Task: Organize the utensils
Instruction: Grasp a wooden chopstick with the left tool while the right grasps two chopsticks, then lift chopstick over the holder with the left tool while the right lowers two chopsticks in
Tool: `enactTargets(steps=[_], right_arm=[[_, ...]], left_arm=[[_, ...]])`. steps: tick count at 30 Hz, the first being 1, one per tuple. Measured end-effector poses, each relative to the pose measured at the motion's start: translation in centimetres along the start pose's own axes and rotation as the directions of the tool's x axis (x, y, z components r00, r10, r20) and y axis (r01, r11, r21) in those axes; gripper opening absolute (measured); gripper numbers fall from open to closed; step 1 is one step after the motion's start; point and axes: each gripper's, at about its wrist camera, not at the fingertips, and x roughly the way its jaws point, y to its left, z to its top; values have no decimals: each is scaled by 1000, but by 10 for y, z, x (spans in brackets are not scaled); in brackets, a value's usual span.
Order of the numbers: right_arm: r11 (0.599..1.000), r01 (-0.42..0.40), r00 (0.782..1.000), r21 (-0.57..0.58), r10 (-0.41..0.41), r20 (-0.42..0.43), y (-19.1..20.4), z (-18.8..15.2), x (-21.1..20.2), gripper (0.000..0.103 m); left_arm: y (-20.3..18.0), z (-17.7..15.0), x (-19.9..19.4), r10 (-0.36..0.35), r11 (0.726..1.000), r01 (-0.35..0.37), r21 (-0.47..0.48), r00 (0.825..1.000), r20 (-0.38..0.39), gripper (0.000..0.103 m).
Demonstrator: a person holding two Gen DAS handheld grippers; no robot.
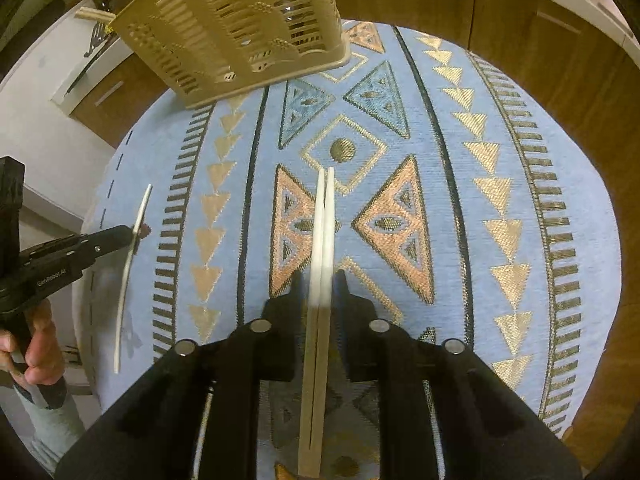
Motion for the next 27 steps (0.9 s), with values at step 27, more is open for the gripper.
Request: enactTargets(steps=[27], right_arm=[[985, 139, 989, -107, -143, -31, 28, 9, 9, 10]], left_arm=[[-26, 23, 20, 109, 966, -90, 241, 992, -66, 3]])
